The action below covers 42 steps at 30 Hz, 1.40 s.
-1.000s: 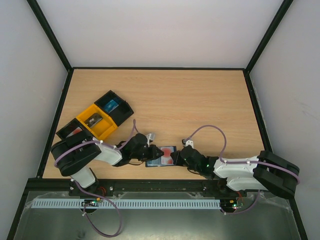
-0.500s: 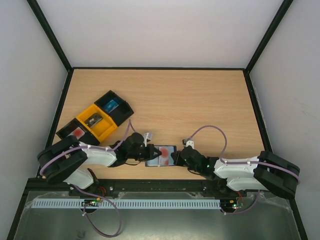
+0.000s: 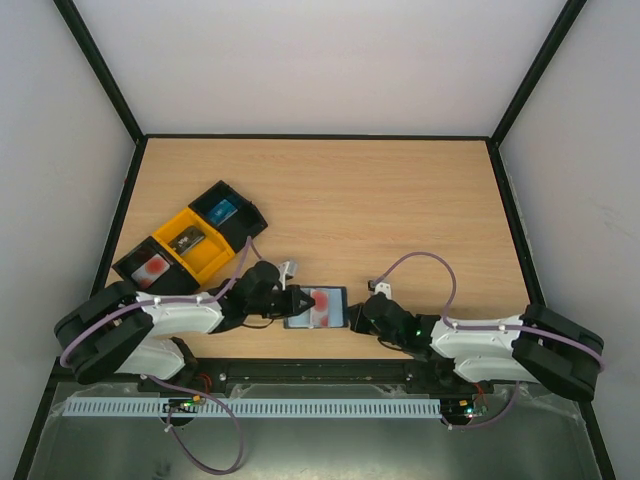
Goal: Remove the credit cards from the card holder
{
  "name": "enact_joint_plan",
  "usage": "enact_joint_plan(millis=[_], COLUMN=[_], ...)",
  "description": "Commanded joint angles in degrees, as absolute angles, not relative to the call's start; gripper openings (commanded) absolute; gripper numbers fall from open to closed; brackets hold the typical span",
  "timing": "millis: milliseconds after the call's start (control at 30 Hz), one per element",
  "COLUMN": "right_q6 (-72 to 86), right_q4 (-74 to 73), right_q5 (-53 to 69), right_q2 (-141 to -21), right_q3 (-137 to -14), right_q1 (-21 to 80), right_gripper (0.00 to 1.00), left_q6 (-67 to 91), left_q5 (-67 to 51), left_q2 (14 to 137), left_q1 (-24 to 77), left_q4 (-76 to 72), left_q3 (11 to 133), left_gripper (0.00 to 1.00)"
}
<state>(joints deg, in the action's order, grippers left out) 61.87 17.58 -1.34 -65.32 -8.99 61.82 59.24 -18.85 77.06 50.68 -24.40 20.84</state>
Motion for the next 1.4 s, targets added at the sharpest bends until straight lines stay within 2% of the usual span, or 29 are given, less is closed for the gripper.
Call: enact_joint_plan(millis=[0,300,633,900,1033,1167,1367], right_q6=[60.8,59.9,54.3,49.7,46.0,40.3,36.9], right_q4=[14.5,14.1,12.5,10.5,6.5,-5.2,-13.1], right_q5=[-1.2,1.2,3.0,0.5,1.2,3.4,10.1], right_q2=[-62.4,-56.3,-51.8,-44.9,-40.7,-40.6,-40.8], right_q3=[-10.1,-11.3,-13.8,-14.6,-17.1,-25.0,-31.6], right_q1=[61.6,61.6,61.6,61.7,61.6,61.6,61.6], right_gripper=[0.11,0.12,0.19,0.21,0.21,0.24,0.32], left_q6=[58.7,58.5,55.4,53.5,48.9,45.1,42.3], left_q5=[-19.7,-19.9,-10.5,-7.5,-11.0,-17.8,-27.6], left_q2=[77.2,78.2,65.8,59.9,56.4,51.2,44.9], left_q1=[50.3,49.3,46.8,46.7,46.4,46.3,46.3], left_q4=[-26.7,-26.6,-8.6,-3.7,1.7,4.4,5.8], left_q3=[19.6,19.4,22.9,24.2,27.4,28.1,27.6], left_gripper=[0.03,0.03,0.03,0.03,0.03,0.03,0.03])
